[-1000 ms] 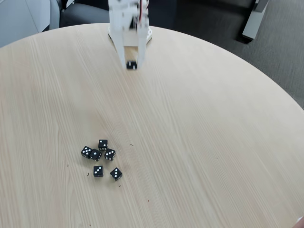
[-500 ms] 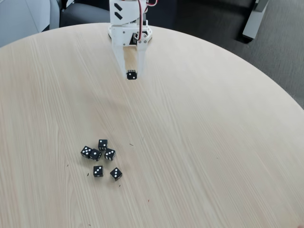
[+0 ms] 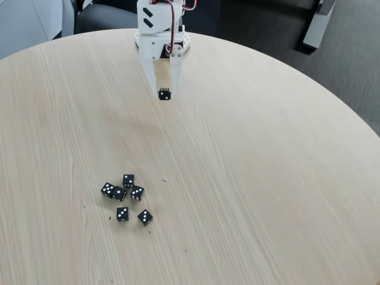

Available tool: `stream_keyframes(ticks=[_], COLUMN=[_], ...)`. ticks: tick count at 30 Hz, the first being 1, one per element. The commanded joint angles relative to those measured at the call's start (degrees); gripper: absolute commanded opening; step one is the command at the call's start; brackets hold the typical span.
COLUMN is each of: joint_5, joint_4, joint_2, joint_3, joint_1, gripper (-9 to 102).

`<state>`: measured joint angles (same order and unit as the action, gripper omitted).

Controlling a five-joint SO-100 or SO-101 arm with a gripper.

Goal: Pick up the dice with number 6

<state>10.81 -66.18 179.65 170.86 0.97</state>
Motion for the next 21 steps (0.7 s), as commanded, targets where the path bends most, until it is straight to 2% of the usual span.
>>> stream_keyframes(ticks=[1, 21], joint_5=[1.5, 2.6], joint_4=[0.0, 0.0], joint_2=[0.3, 0.8], joint_3=[-0.2, -0.2], joint_1=[-0.2, -0.8], gripper=[0, 0])
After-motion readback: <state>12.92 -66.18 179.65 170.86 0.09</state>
